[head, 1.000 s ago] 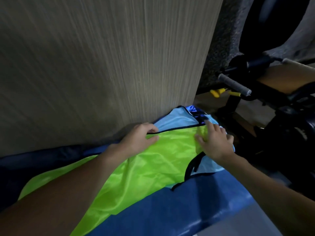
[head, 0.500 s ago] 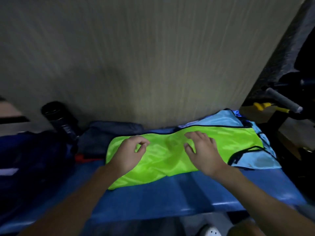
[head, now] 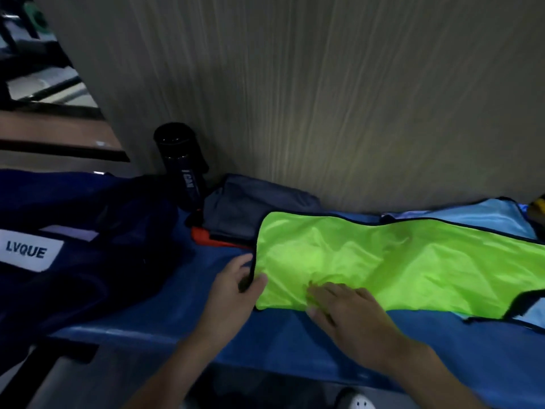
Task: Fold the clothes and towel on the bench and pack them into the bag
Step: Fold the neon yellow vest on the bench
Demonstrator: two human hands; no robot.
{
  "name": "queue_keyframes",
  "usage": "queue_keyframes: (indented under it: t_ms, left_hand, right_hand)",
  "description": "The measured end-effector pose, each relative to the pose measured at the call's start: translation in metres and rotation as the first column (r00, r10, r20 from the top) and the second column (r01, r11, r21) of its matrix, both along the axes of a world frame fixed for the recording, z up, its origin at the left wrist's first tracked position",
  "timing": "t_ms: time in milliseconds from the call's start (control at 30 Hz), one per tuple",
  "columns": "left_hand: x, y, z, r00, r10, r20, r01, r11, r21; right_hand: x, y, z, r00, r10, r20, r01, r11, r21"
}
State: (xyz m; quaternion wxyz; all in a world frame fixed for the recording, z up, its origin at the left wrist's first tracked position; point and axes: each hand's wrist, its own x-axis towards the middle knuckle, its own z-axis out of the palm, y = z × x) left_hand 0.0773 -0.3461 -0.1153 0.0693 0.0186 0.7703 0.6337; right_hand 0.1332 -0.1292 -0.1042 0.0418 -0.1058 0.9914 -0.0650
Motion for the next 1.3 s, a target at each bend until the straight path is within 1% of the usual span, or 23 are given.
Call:
queue_keyframes:
  t_ms: [67, 200, 233, 267, 333, 367, 400, 433, 500, 567, 700, 833, 933, 1033, 1100, 1167, 1200, 1300]
  left_hand:
    - [0.006, 0.008, 0.003, 0.999, -0.044, 0.004, 0.044, 0.999, -0.007]
    - [0.019, 0.012, 0.010, 0.984, -0.175, -0.032, 0.165, 0.965, -0.206]
    - [0.021, 0.011, 0.011, 0.977, -0.211, -0.039, 0.196, 0.950, -0.243]
    - [0.023, 0.011, 0.013, 0.968, -0.245, -0.058, 0.217, 0.929, -0.301]
    - [0.026, 0.011, 0.017, 0.936, -0.329, -0.122, 0.239, 0.853, -0.465]
    - [0.028, 0.011, 0.022, 0.922, -0.363, -0.138, 0.245, 0.820, -0.517]
    - [0.028, 0.011, 0.026, 0.916, -0.379, -0.136, 0.251, 0.802, -0.542]
    - [0.027, 0.010, 0.028, 0.915, -0.382, -0.129, 0.258, 0.800, -0.542]
    - [0.021, 0.006, 0.032, 0.920, -0.368, -0.133, 0.249, 0.814, -0.525]
    - [0.008, -0.001, 0.029, 0.916, -0.362, -0.172, 0.228, 0.824, -0.518]
    - [-0.020, -0.015, 0.017, 0.897, -0.405, -0.180, 0.233, 0.777, -0.584]
    - [-0.032, -0.008, 0.016, 0.908, -0.380, -0.175, 0.228, 0.801, -0.553]
    - [-0.034, 0.000, 0.018, 0.945, -0.306, -0.116, 0.232, 0.876, -0.424]
    - [-0.039, 0.010, 0.013, 0.985, -0.164, -0.055, 0.135, 0.929, -0.346]
    - [-0.041, 0.018, 0.010, 0.999, -0.046, -0.026, 0.039, 0.970, -0.241]
    - [-0.041, 0.026, 0.011, 0.998, 0.002, -0.059, -0.012, 0.986, -0.164]
    - [-0.039, 0.031, 0.013, 0.996, 0.000, -0.090, -0.013, 0.989, -0.149]
    - [-0.032, 0.039, 0.020, 0.968, -0.112, -0.226, 0.071, 0.981, -0.181]
  right_hand:
    - [0.003, 0.006, 0.003, 0.996, 0.022, -0.083, -0.018, 0.999, 0.051]
    - [0.006, 0.012, 0.006, 0.965, 0.002, -0.261, 0.020, 0.997, 0.080]
    - [0.003, 0.009, 0.009, 0.952, -0.019, -0.306, 0.038, 0.998, 0.059]
    - [-0.001, 0.007, 0.012, 0.933, -0.057, -0.356, 0.063, 0.998, 0.005]
    - [-0.014, 0.000, 0.015, 0.896, -0.138, -0.421, 0.066, 0.981, -0.181]
    - [-0.023, -0.005, 0.017, 0.886, -0.170, -0.431, 0.055, 0.962, -0.266]
    - [-0.032, -0.010, 0.018, 0.887, -0.179, -0.426, 0.043, 0.950, -0.310]
    - [-0.042, -0.015, 0.019, 0.893, -0.172, -0.417, 0.033, 0.947, -0.319]
    - [-0.056, -0.021, 0.018, 0.909, -0.140, -0.392, 0.017, 0.953, -0.302]
    - [-0.065, -0.022, 0.016, 0.933, -0.096, -0.346, -0.004, 0.961, -0.277]
    - [-0.070, -0.021, 0.013, 0.967, -0.010, -0.255, -0.035, 0.984, -0.174]
    - [-0.071, -0.015, 0.006, 0.965, -0.001, -0.263, -0.008, 0.999, -0.033]
    - [-0.068, -0.007, 0.005, 0.971, -0.028, -0.236, 0.024, 0.999, -0.022]
    - [-0.060, -0.001, 0.005, 0.985, -0.030, -0.170, 0.030, 1.000, -0.002]
    - [-0.055, 0.002, 0.005, 0.990, -0.027, -0.140, 0.031, 0.999, 0.027]
    - [-0.051, 0.005, 0.004, 0.983, -0.037, -0.181, 0.037, 0.999, -0.004]
    - [-0.050, 0.005, 0.004, 0.974, -0.047, -0.221, 0.041, 0.999, -0.032]
    - [-0.052, 0.004, 0.011, 0.936, -0.085, -0.342, 0.027, 0.985, -0.171]
